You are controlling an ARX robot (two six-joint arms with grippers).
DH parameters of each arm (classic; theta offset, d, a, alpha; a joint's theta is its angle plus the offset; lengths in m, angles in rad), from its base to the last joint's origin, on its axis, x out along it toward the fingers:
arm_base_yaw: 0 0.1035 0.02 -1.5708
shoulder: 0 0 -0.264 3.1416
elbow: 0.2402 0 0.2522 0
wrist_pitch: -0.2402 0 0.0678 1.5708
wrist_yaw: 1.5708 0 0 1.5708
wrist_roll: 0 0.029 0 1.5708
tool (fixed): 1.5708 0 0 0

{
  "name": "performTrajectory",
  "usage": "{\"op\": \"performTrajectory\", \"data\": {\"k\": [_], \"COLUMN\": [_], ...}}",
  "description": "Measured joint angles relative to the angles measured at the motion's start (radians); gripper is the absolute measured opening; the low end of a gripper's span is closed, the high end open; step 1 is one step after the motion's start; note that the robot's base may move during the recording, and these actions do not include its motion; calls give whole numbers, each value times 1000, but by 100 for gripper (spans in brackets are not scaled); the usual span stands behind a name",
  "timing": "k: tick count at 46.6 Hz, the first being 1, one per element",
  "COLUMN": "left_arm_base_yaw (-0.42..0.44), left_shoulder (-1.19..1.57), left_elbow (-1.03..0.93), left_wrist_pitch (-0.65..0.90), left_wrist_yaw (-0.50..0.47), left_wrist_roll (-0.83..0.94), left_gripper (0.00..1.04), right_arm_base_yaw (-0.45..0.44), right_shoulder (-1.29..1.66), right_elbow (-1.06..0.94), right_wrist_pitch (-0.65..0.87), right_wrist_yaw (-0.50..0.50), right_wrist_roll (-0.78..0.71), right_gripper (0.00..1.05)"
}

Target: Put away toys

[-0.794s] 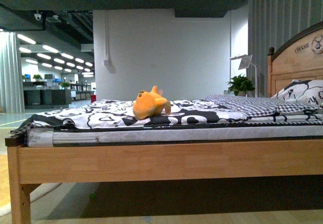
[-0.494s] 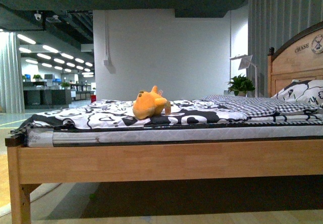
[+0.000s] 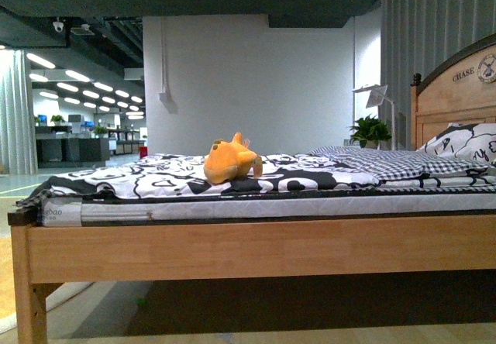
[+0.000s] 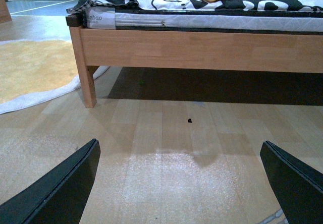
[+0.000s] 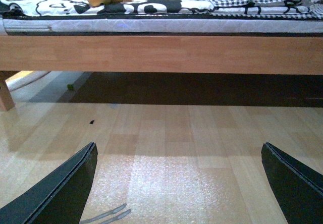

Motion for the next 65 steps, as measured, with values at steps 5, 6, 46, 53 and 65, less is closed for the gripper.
{"op": "performTrajectory", "data": {"k": [5,6,46,53,65], "left_arm_base_yaw": [0,0,0,0,0], "left_shoulder": [0,0,0,0,0], "left_elbow": [0,0,0,0,0], "left_wrist_pitch": [0,0,0,0,0], "left_wrist_yaw": [0,0,0,0,0], "left_wrist_roll": [0,0,0,0,0], "left_gripper": [99,99,99,99,99], "right_arm_base_yaw": [0,0,0,0,0], "right_shoulder": [0,0,0,0,0], "right_elbow": [0,0,0,0,0], "right_wrist_pitch": [0,0,0,0,0], "right_wrist_yaw": [0,0,0,0,0], "right_wrist_roll": [0,0,0,0,0], "right_gripper": [98,98,98,98,98]}}
